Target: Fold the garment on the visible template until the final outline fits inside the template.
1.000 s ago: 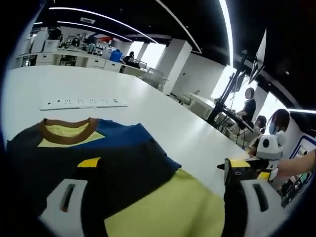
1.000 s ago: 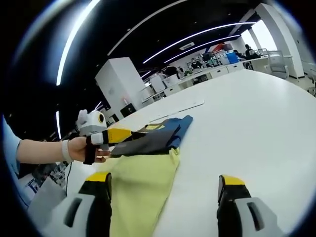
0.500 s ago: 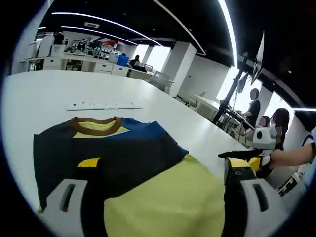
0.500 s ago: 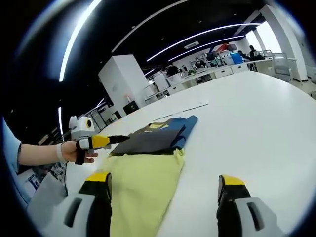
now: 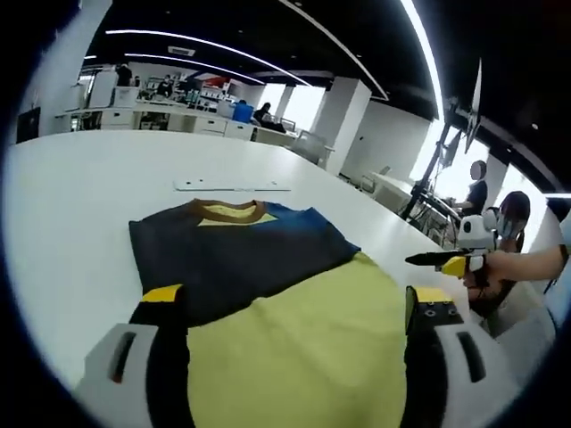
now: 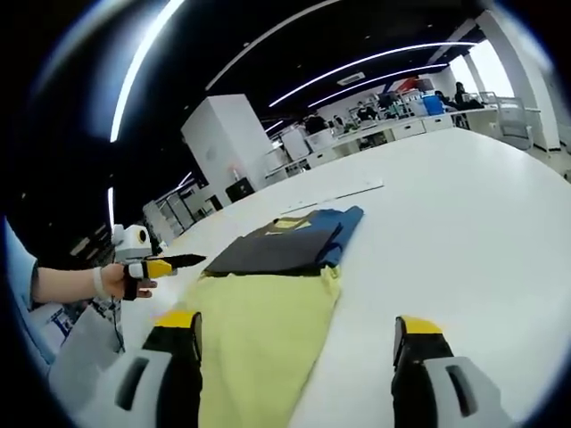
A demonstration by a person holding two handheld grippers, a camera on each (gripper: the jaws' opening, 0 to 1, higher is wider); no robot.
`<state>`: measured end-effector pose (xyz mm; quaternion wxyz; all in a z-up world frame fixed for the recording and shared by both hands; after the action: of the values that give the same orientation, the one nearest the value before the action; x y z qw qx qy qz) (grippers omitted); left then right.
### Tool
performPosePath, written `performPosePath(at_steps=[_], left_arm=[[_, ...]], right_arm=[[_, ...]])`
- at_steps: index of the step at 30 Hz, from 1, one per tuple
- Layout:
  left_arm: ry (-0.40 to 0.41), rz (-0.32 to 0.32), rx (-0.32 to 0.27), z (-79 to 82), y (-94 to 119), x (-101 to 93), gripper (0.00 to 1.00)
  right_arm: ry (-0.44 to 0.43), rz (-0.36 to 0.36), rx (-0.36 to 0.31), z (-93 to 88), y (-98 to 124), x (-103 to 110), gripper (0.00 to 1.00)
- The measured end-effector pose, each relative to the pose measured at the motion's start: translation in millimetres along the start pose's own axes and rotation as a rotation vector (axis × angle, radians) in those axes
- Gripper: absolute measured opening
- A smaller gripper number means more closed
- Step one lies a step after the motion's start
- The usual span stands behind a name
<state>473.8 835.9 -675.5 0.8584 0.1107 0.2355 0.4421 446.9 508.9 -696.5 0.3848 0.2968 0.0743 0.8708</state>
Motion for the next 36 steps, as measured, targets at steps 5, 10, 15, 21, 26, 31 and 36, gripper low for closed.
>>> performPosePath(at_steps=[5,10,15,21,26,31,36], left_arm=[[-0.026,0.029,-0.01,1.8,12.6,4.3,0.99],[-0.046,0.034,-0.004,-1.7,26.4,8.6,0.99],[-0.048,0.053,0.008,-8.7,37.1,14.5,0.99],[-0.073,0.07,0.031,-20.7,52.0,17.2,0.97],[-0.104,0.072,0.072,-35.8,62.4,15.6,0.94],[-0.132,0.069,0.098,-47.0,73.9,10.9,0.92],[-0.134,0.057,0.114,-55.9,87.9,8.3,0.86]], right_arm=[[0.013,0.011,0.008,1.9,-3.6,4.0,0.89],[0.033,0.025,0.018,6.0,-7.9,8.0,0.89],[0.052,0.032,0.028,7.7,-9.6,9.8,0.89],[0.101,0.03,0.067,1.9,-7.5,11.1,0.89],[0.155,0.029,0.102,-5.1,-2.6,13.9,0.88],[0.19,0.035,0.144,-13.0,4.3,15.1,0.87],[0.191,0.038,0.174,-21.6,14.7,11.6,0.85]])
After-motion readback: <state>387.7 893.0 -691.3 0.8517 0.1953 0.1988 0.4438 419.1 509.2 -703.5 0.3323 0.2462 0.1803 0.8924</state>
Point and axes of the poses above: the point that each gripper's makers call its tool centre point, and the gripper's own axes: y roughly backward along the fingers, x roughly to its left, z roughly out of its top, the point moved 6 cm from there along y, roughly backward along the fingers, and after that the axes turned 3 degrees about z, right-handed, at the moved point
